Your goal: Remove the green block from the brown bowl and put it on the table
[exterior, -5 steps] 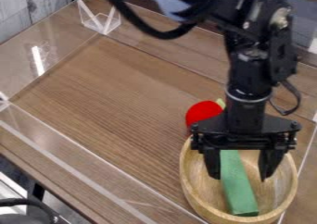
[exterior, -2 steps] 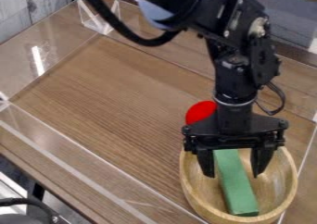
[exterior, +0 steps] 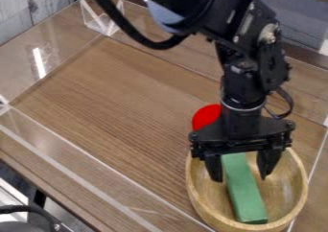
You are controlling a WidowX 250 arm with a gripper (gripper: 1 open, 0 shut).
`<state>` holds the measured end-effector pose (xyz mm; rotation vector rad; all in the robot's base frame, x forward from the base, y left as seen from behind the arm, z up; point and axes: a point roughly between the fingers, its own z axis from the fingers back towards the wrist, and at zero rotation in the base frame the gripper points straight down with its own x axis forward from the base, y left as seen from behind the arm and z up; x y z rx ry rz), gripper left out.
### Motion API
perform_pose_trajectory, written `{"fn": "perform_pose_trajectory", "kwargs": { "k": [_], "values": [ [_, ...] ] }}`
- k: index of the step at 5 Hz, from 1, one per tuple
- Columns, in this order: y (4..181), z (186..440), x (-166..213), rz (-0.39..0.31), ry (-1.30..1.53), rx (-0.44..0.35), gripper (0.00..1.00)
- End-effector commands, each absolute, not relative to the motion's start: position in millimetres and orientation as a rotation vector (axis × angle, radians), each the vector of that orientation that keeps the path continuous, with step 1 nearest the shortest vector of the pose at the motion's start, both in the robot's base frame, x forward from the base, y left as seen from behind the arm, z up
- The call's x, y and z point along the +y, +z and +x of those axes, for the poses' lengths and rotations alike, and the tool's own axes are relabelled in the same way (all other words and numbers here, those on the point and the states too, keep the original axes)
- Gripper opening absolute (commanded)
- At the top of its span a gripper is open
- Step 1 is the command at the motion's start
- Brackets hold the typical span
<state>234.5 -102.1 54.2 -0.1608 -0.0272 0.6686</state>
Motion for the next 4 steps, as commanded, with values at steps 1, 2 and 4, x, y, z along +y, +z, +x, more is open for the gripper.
{"fn": "perform_pose_trajectory", "kwargs": {
  "k": [1,2,4],
  "values": [
    [63.4,244.3,-107.9,-0.179,0.692,-0.072,1.0],
    [76.2,244.3,-99.0,-0.175,0.684,-0.079,1.0],
    [51.4,240.1,-97.3,-0.162,0.658,-0.061,1.0]
  ]
}}
